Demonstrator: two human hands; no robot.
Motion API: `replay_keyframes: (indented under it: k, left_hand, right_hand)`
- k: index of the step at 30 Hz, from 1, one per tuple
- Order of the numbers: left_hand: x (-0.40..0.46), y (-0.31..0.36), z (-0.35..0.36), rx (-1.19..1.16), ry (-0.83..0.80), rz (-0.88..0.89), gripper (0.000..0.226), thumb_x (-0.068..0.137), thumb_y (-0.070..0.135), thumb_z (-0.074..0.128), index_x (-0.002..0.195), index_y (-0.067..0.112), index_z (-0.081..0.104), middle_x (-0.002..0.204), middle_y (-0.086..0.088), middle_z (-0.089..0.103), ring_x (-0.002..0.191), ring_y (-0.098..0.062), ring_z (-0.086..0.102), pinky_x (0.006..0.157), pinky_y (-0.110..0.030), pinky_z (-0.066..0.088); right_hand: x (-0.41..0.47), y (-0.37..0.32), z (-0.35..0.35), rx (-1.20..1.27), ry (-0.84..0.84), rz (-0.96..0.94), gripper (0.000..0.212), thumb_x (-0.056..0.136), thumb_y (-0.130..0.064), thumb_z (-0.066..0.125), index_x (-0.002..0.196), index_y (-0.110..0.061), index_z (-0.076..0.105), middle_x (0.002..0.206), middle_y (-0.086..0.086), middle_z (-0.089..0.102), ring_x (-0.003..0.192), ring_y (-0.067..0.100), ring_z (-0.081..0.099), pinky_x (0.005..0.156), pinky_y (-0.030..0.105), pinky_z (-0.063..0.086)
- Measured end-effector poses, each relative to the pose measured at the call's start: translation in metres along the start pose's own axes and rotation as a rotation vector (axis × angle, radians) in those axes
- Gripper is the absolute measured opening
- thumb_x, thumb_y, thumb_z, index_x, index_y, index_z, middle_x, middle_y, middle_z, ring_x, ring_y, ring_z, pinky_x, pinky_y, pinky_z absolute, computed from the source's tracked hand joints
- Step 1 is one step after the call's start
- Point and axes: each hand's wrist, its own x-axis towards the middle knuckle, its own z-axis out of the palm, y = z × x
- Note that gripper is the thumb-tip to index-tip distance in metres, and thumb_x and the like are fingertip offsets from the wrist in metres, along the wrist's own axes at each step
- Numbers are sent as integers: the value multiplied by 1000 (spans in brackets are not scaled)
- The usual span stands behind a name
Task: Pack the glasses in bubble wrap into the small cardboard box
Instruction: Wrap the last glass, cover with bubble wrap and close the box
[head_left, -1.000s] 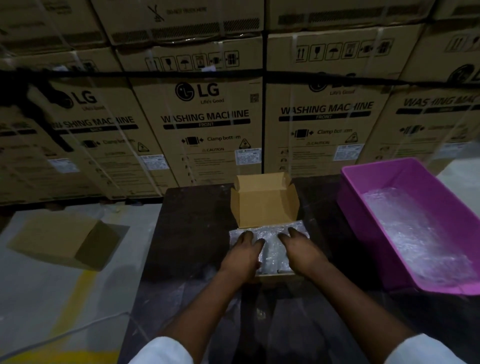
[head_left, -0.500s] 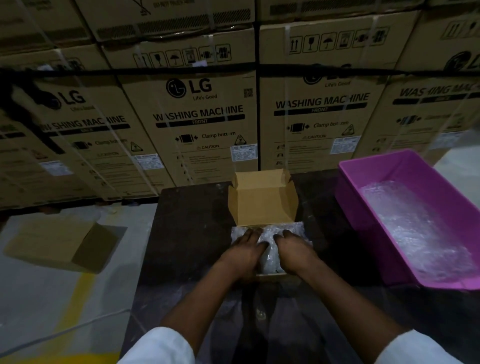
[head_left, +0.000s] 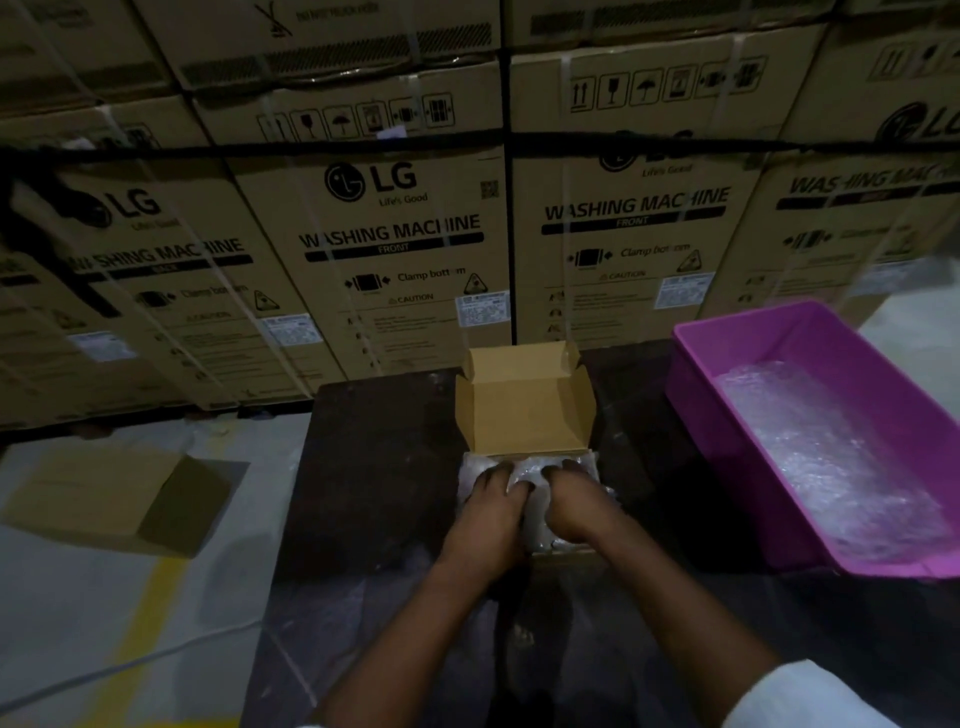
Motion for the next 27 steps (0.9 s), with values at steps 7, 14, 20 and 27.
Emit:
replay_keyframes:
  k: [7, 14, 20, 27]
  left_hand:
    - [14, 3, -9, 193, -146, -20, 51, 89, 0, 48, 138, 8, 40, 148, -20, 23, 127, -38, 36, 96, -48, 45]
    - [38, 2, -3, 30, -342, -51, 78, 84, 13, 66, 147, 22, 22, 153, -15, 10, 142, -45, 9, 109, -56, 31]
    - [33, -4, 6, 36, -234, -23, 79, 83, 20, 66, 149, 24, 22, 154, -13, 12, 143, -40, 11, 110, -50, 32]
    - [30, -7, 11, -95, -218, -68, 97, 75, 38, 74, 152, 30, 15, 156, -11, 12, 145, -33, 15, 115, -42, 28]
  right_hand:
    - [-16, 18, -11, -222, 47, -95, 41, 90, -19, 59, 129, -13, 46, 132, 13, 44, 114, 31, 54, 89, 39, 49]
    - [-17, 16, -13, -245, 21, -94, 49, 92, -5, 47, 140, -10, 38, 145, 16, 31, 121, 34, 51, 95, 41, 46]
    - [-6, 12, -4, -195, -89, -90, 71, 88, -9, 58, 149, -13, 21, 151, 20, 22, 128, 34, 45, 101, 39, 44]
    - [1, 7, -10, -165, -84, -51, 77, 83, -7, 64, 148, -15, 22, 146, 18, 33, 128, 34, 45, 101, 39, 43]
